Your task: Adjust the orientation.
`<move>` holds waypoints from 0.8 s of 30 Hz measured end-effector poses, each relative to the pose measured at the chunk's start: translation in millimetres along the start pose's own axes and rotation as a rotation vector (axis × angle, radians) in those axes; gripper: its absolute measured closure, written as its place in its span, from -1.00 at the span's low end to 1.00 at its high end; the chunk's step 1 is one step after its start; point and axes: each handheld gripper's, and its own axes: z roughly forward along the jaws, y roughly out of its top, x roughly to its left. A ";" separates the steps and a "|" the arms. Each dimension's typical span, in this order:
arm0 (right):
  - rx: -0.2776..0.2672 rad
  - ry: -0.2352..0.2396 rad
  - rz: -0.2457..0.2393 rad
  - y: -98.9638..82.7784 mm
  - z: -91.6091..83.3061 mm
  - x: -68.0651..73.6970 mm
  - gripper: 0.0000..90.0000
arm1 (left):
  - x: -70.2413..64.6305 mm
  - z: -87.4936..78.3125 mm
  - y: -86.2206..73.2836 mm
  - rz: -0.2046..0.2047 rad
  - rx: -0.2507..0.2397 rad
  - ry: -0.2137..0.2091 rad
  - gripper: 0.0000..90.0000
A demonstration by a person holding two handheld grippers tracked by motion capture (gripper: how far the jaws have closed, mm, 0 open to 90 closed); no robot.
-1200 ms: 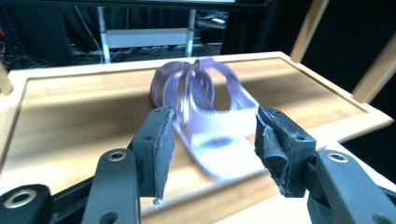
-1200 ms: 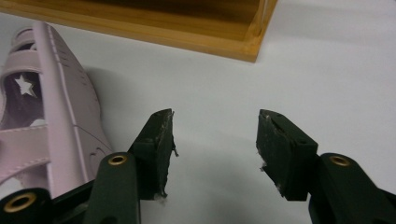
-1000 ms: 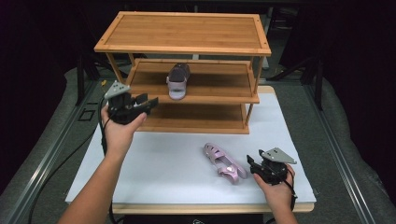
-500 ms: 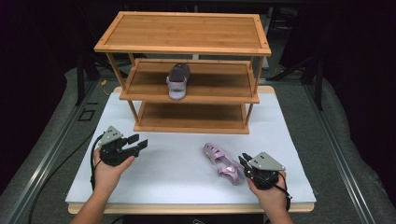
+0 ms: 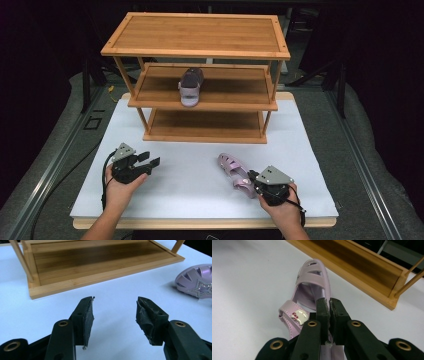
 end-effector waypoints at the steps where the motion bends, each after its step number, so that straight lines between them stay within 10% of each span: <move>1: 0.002 0.001 0.001 -1.2 2.8 0.2 0.91 | -0.4 0.1 0.0 0.003 0.000 0.002 0.06; 15: -0.013 -0.021 0.128 -5.1 9.1 -20.2 0.93 | 1.4 1.5 -1.4 -0.012 0.009 -0.005 0.06; 22: 0.009 -0.029 0.294 -12.1 20.8 -47.8 0.96 | 2.3 2.2 -1.5 -0.020 0.010 -0.002 0.06; 24: -0.002 0.036 0.361 -17.8 27.0 -59.9 0.96 | 3.0 2.6 -1.5 -0.026 0.012 0.000 0.06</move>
